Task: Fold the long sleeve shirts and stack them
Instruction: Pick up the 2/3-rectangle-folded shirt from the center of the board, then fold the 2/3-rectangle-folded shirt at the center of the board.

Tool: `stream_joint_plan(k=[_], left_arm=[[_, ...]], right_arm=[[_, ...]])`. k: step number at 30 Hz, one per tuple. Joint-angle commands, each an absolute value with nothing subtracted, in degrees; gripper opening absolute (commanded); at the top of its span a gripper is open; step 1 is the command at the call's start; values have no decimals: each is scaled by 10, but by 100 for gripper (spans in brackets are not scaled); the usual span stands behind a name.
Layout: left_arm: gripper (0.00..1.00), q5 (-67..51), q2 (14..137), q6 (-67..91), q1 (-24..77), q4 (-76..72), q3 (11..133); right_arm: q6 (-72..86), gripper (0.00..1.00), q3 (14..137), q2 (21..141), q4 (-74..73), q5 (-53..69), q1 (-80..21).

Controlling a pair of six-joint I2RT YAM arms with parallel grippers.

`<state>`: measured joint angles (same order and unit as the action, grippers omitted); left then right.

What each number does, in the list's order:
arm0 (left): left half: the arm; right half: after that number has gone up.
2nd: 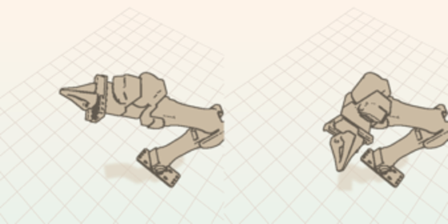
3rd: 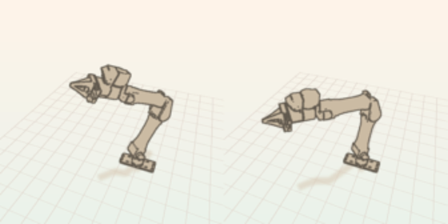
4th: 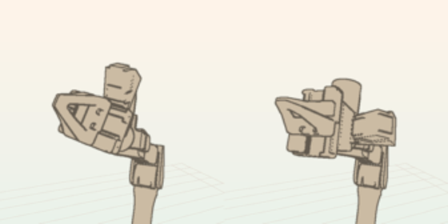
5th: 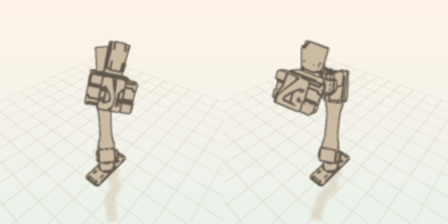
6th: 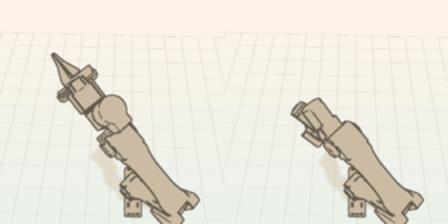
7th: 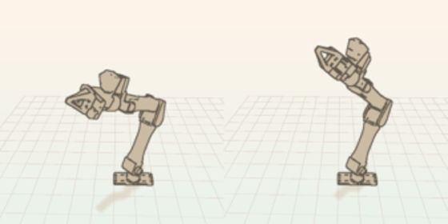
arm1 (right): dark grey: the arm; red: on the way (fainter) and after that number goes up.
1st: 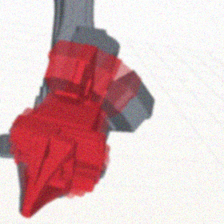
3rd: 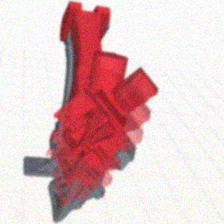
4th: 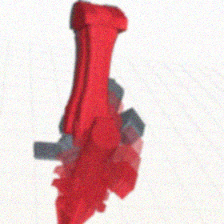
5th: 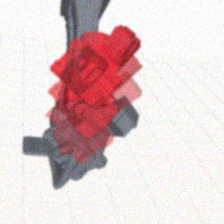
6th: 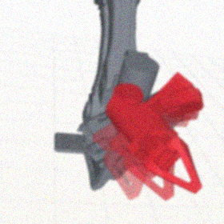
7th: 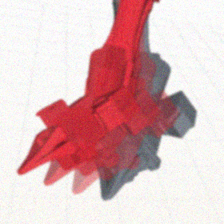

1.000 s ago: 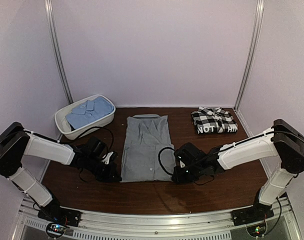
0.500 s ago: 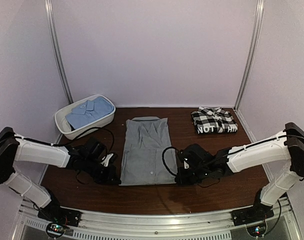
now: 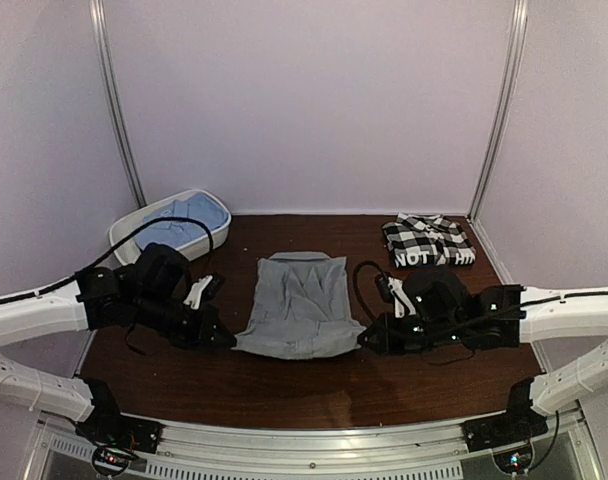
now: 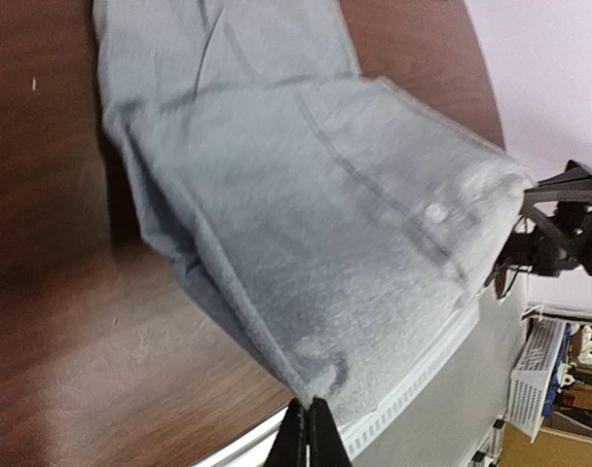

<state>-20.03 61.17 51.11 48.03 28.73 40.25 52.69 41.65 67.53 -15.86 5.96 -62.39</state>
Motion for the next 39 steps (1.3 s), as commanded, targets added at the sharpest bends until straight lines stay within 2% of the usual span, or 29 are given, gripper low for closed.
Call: stream_joint_plan(k=[1,5,9,16,20,24,28,31,35,37,38,39], left_arm=[[0,-163,665,464,447,352,544],[0,-239,786,389,353,287,613],[0,-299,964,356,256,220,715],[0,-302,1222,354,194,216,941],[0,-276,1219,370,192,195,926],[0,-276,1187,372,192,177,886],[0,-227,1133,373,191,181,854],[0,-180,1107,381,188,171,827],[0,-154,1136,372,181,181,839],[0,-141,1155,372,179,183,844],[3,-136,1162,372,178,182,844],[13,-132,1168,371,178,181,846]], right_arm=[[484,0,491,684,-166,76,-551],[434,0,554,768,-97,157,-439],[405,0,656,924,-35,215,-341],[394,0,833,1175,-25,273,-246],[388,0,883,1220,-35,288,-233],[394,0,859,1197,-14,288,-233],[399,0,836,1171,8,299,-235],[390,7,845,1169,4,294,-239],[374,30,844,1159,-17,270,-255],[363,37,843,1155,-30,249,-268],[356,39,843,1152,-39,234,-275],[349,42,842,1151,-46,226,-283]])
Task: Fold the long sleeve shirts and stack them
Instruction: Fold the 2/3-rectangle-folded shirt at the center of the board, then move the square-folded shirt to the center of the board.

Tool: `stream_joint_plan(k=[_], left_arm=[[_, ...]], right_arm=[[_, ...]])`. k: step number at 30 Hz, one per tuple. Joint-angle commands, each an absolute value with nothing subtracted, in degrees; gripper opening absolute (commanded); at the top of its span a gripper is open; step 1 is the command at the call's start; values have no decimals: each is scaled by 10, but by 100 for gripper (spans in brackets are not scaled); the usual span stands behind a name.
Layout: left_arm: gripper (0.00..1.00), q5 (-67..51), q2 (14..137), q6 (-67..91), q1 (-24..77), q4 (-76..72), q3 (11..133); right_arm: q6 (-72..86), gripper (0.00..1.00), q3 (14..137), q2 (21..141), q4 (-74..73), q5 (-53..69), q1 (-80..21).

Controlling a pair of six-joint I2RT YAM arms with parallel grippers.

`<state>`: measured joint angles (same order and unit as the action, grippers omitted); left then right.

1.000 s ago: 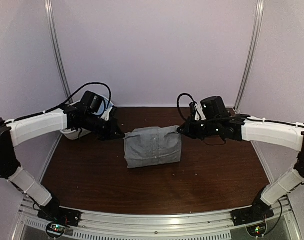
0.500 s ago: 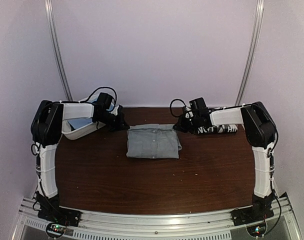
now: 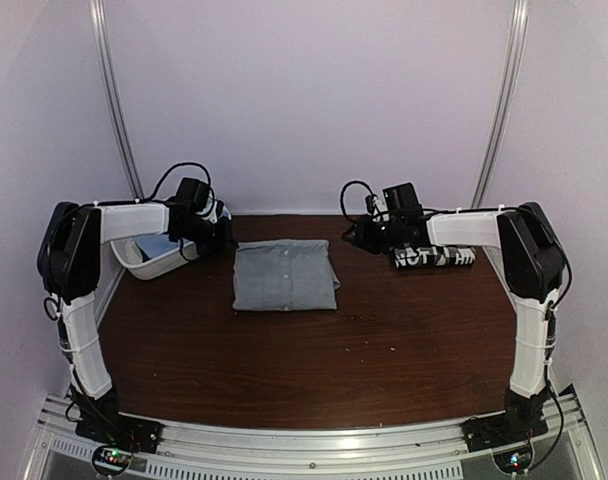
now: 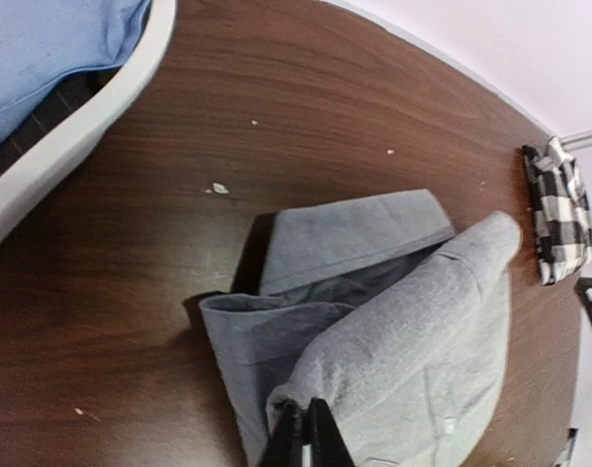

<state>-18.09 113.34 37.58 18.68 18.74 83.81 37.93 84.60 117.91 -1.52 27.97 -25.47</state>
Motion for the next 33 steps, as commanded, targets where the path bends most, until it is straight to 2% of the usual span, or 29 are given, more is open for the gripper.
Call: stream_joint_plan(k=[1,3,6,7,12,19,26,33], left_arm=[[23,-126,1172,372,178,184,849],[32,-108,1174,372,178,190,854],[55,-72,1164,362,178,207,864],[59,-63,1157,358,178,210,866],[62,-29,1093,343,189,214,843],[56,-13,1067,317,257,208,828],[34,-40,1176,293,265,212,912],[32,-9,1296,268,263,247,1037]], right_arm=[[343,43,844,1151,-54,214,-292],[332,44,844,1151,-65,196,-308],[316,44,845,1154,-80,172,-336],[312,43,844,1155,-82,167,-344],[294,40,861,1172,-97,146,-374],[279,39,925,1222,-113,130,-402],[279,37,982,1269,-123,113,-416],[275,37,1005,1310,-141,90,-417]])
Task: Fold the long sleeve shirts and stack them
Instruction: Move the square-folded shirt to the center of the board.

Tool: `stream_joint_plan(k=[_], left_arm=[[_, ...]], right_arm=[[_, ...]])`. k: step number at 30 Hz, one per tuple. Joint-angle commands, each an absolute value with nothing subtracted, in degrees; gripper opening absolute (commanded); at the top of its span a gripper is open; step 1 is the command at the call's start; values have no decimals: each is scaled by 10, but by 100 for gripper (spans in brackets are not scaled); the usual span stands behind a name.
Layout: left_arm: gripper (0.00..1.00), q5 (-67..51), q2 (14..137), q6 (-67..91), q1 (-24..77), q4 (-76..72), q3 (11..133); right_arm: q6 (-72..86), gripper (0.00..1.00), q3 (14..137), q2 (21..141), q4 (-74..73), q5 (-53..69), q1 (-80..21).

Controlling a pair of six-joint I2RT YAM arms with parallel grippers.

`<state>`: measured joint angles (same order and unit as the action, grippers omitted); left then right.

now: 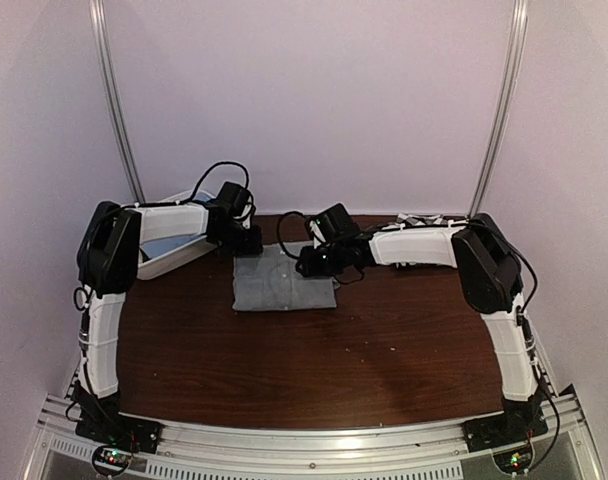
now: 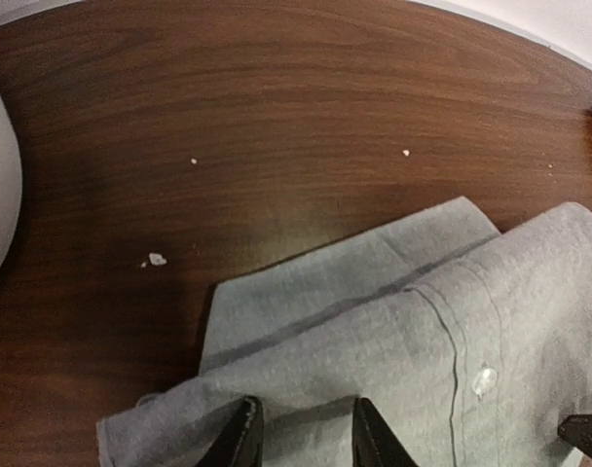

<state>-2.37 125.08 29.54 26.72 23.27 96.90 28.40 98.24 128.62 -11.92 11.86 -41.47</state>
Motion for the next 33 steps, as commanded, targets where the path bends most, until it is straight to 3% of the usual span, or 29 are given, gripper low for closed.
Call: stream_joint_plan(k=[1,14,28,33], left_arm=[[32,1,1312,267,263,255,1053],[32,-61,1353,260,269,261,1040],[32,-119,1197,291,325,213,854],[33,-107,1131,295,336,217,813]], right_arm=[[275,37,1004,1313,-145,88,-418],[268,42,905,1269,-156,83,-424],[331,42,634,1085,-80,92,-482],[360,41,597,1005,-92,80,-507]])
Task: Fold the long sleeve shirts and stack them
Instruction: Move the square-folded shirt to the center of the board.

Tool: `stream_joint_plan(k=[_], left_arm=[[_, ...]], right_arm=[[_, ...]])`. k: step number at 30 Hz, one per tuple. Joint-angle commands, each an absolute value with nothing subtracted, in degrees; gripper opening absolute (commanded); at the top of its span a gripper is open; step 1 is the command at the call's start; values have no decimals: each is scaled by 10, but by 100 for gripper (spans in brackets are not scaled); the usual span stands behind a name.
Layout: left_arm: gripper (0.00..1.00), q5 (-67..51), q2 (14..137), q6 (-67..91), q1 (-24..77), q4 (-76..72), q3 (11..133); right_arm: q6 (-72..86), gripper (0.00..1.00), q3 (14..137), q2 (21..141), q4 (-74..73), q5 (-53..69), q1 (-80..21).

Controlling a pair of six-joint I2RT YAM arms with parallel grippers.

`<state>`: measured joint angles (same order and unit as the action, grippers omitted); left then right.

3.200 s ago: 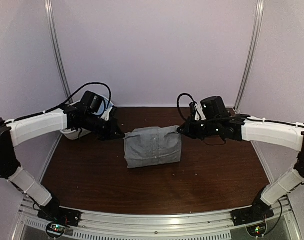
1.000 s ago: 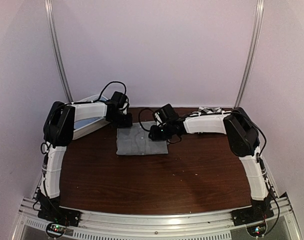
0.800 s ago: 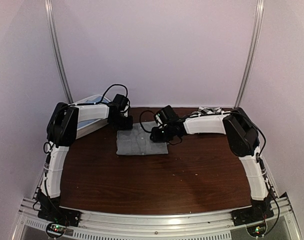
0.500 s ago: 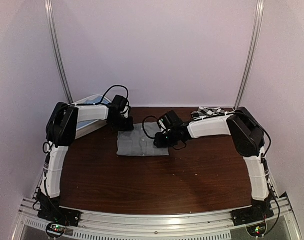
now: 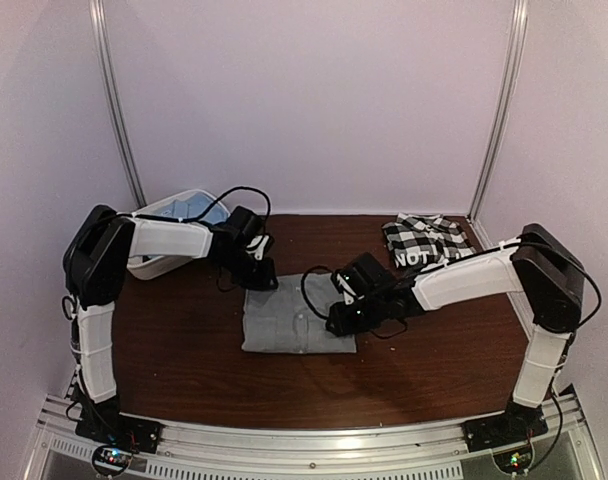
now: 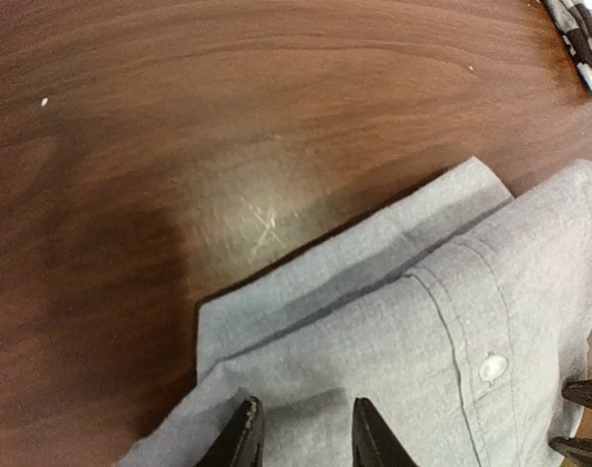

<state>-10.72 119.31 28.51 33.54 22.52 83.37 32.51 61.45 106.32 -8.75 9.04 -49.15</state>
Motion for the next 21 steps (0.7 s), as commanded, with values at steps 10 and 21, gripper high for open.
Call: stream_joint_plan(k=[10,21], left_arm=[[33,-88,1058,286,336,261,808],[26,-63,1098,276,320,266,804]], right_arm=[[335,34,691,1011,-121,28,-491],[308,26,798,1122,-117,46,-434]])
